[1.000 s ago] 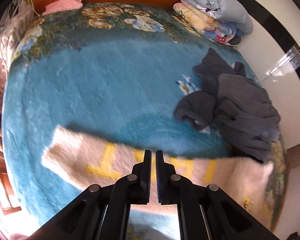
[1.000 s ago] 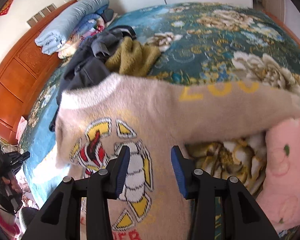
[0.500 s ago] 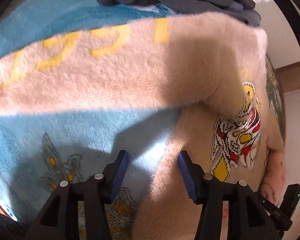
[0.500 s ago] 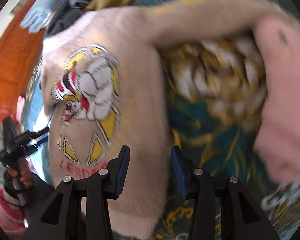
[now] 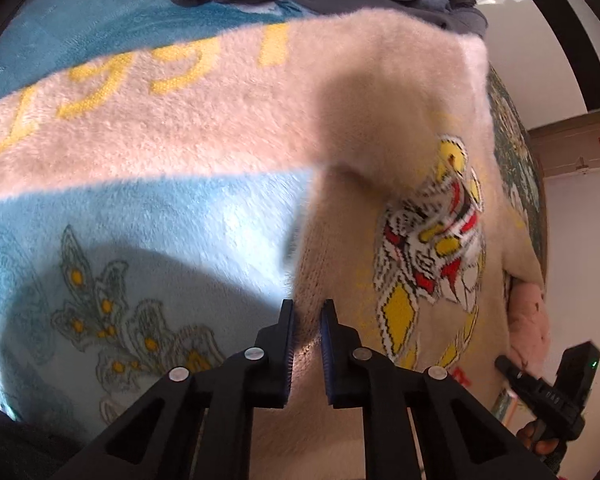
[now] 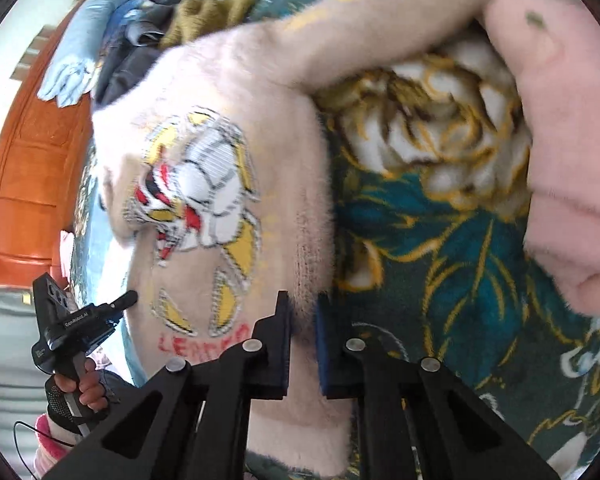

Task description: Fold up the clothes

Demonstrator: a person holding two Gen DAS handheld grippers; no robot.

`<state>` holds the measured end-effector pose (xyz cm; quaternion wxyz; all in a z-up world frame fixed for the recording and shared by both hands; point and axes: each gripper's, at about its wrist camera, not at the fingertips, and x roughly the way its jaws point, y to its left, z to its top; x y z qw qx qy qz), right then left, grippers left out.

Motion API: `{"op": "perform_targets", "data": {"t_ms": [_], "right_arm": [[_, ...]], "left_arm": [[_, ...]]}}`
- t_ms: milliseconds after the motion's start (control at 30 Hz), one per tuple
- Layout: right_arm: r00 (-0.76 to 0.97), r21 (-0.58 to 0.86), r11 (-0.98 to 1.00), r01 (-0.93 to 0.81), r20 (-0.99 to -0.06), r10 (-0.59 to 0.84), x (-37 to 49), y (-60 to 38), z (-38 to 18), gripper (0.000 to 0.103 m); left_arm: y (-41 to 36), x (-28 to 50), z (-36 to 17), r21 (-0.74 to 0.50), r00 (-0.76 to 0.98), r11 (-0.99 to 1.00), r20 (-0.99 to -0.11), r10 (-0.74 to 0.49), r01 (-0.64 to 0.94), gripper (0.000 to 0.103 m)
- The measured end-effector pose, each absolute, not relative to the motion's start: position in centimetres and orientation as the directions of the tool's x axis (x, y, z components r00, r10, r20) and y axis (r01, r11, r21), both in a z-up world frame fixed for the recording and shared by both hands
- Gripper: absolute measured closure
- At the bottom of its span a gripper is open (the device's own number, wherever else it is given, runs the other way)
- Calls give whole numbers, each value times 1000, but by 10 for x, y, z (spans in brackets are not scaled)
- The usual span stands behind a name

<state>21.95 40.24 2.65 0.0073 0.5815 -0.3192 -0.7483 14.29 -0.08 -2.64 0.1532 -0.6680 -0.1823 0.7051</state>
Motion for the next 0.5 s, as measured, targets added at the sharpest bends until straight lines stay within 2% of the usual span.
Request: {"op": "perform_targets", "data": {"t_ms": [167, 300, 500], "right_arm": [[-344, 412, -845, -341, -891, -295, 220, 422, 63, 93], [-283, 362, -850, -383, -922, -265, 223, 420, 35, 93], [-274, 369, -829, -419, -922, -272, 218, 418, 21, 90]], "left_arm": [[27, 157, -35, -398, 67, -917, -916, 395, -21, 91], [34, 155, -37, -365, 65, -931, -930, 362, -32, 91], [34, 149, -28, -418, 35, -909, -908, 417, -11, 86]]}}
